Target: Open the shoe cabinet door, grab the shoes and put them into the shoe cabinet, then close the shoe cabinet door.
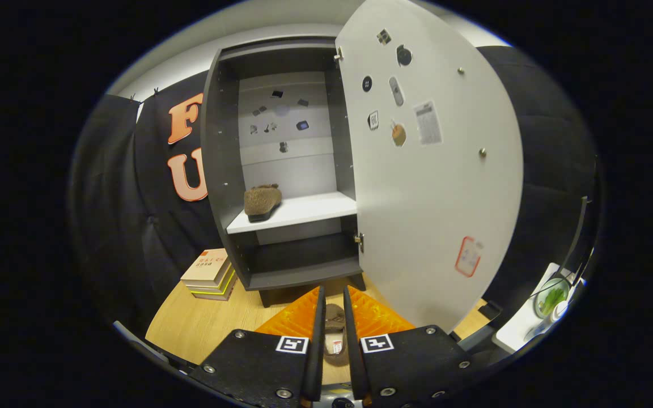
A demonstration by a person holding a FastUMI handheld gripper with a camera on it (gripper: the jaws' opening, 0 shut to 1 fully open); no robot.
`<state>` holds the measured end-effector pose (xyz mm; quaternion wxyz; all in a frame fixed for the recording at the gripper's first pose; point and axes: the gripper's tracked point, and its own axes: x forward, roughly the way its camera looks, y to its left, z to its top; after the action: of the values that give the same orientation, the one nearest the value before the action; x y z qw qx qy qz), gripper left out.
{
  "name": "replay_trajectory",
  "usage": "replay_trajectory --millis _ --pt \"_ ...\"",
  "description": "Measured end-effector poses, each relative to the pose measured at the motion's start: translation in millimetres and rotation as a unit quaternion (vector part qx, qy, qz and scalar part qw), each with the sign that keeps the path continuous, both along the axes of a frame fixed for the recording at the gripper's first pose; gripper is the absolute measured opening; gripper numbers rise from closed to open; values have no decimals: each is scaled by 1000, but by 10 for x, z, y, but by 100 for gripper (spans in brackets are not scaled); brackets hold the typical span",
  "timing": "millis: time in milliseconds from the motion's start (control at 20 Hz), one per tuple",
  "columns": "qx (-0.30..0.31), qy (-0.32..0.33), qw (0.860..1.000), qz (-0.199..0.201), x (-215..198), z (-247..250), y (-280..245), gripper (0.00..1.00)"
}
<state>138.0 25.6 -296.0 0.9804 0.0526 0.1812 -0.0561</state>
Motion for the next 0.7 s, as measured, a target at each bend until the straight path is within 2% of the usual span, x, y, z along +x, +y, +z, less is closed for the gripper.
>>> replay_trajectory --millis 300,700 --pt "17 47 999 20 192 -938 209 23" --pt "15 92 995 44 499 -1951 429 29"
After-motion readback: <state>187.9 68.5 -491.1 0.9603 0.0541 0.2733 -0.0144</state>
